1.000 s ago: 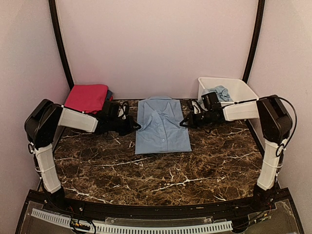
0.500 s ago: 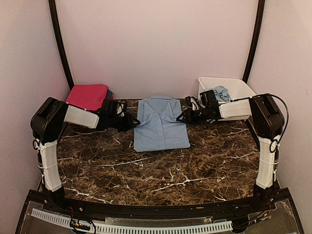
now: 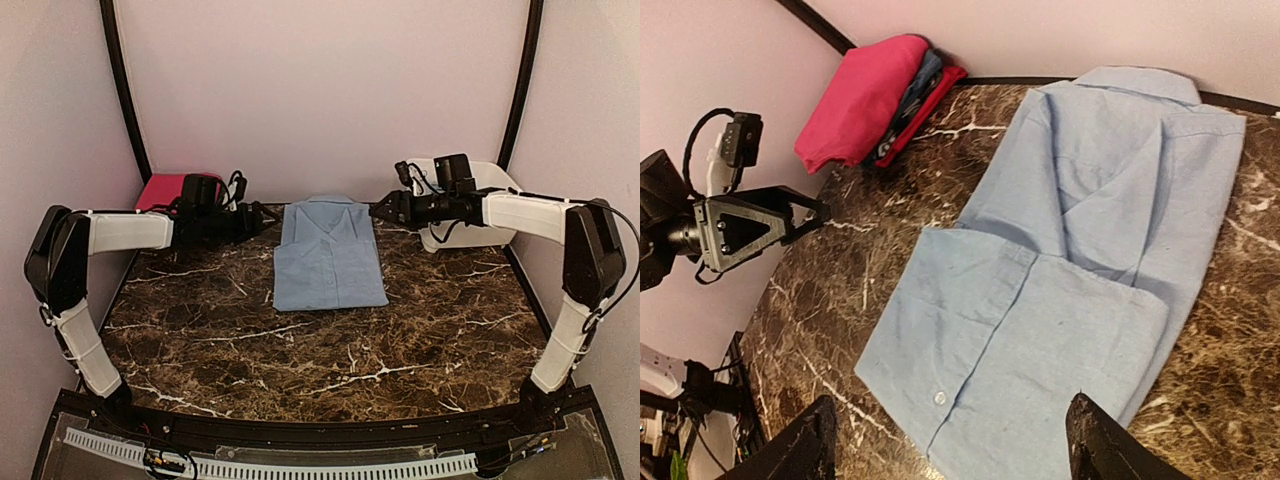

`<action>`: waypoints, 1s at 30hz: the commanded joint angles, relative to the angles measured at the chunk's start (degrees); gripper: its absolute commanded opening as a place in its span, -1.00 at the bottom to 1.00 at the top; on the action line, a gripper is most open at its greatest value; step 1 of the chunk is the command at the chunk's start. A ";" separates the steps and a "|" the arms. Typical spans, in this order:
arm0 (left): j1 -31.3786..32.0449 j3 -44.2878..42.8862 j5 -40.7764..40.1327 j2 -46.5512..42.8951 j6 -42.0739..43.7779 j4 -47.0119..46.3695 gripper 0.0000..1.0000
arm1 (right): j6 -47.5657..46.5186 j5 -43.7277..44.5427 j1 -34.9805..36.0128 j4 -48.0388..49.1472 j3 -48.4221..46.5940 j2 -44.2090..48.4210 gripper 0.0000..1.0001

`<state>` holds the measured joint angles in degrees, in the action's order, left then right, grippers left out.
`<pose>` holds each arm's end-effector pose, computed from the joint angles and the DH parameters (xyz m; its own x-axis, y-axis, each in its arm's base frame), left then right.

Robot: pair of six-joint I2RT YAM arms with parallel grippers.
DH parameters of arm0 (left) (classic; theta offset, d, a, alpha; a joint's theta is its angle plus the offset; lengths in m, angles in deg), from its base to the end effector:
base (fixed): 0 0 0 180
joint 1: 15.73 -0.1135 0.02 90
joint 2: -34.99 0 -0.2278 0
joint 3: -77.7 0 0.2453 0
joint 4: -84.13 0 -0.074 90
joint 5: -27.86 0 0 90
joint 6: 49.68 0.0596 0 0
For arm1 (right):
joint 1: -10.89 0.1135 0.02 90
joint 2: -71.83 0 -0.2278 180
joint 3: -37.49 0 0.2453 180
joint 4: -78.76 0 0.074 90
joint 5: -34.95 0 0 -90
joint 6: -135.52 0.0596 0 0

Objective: Fold and stack the mixed laundry pile
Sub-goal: Fold the rectangle-folded shirt at the center of the board, then smooth out the 2/3-rectangle-folded shirt at the center of the board.

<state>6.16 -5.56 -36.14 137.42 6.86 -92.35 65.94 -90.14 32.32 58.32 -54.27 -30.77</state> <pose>0.3785 -0.1802 0.2062 -0.6903 -0.2567 -0.6765 0.3953 0.6493 -0.6498 0.3743 0.1837 0.2259 -0.7168 0.0253 -0.6968 -0.5401 0.6118 0.5779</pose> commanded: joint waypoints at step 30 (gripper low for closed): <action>0.20 -6.22 -5.60 13.92 -1.35 5.52 0.01 | -3.01 12.35 0.72 -9.19 -16.37 -23.24 -0.17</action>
<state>7.14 -9.69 -41.82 150.36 4.79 -88.24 64.00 -79.21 33.56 50.53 -66.69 -51.17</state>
